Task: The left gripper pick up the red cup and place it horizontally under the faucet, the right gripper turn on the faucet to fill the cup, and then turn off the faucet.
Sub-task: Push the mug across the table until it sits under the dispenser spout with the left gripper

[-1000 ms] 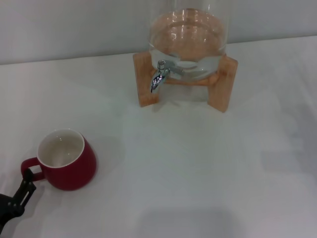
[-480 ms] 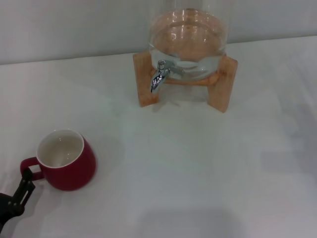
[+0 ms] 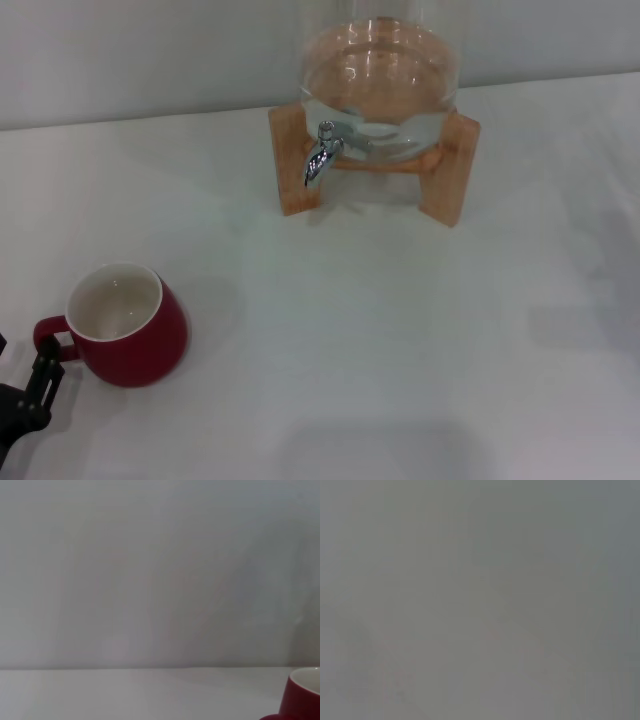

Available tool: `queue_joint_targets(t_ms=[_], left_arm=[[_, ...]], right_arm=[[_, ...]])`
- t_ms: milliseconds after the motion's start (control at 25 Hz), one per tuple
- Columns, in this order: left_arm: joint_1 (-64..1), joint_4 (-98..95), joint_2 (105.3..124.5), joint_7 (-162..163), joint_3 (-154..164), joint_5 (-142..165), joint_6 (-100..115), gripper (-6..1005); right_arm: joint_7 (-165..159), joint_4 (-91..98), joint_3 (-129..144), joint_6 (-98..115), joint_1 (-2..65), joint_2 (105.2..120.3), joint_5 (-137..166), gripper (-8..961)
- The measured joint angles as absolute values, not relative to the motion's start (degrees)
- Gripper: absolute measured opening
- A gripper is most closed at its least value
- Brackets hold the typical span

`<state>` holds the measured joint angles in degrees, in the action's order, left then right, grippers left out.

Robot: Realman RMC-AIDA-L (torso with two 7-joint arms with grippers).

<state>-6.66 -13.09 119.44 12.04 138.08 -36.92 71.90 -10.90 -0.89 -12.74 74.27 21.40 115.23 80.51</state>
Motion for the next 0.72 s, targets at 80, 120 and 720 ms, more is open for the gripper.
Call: queue_joint_targets(t_ms=[80,120,720], left_arm=[[-6.7,-13.1,119.39,12.0,138.1,-36.9,71.9,602],[-6.8,-13.1,119.38,12.0,138.1,-36.9,71.9,602],[-7.7,-12.4,119.27,12.7,138.1,-36.9,71.9,582]], right_arm=[[-10.9,-0.9,-12.7,74.3,21.3,115.23,80.5,659],[-10.9,-0.9,-12.7,74.3,21.2,115.23,80.5,659],[-10.9,-0.9,-12.7,74.3,21.1,115.23,80.5,659]])
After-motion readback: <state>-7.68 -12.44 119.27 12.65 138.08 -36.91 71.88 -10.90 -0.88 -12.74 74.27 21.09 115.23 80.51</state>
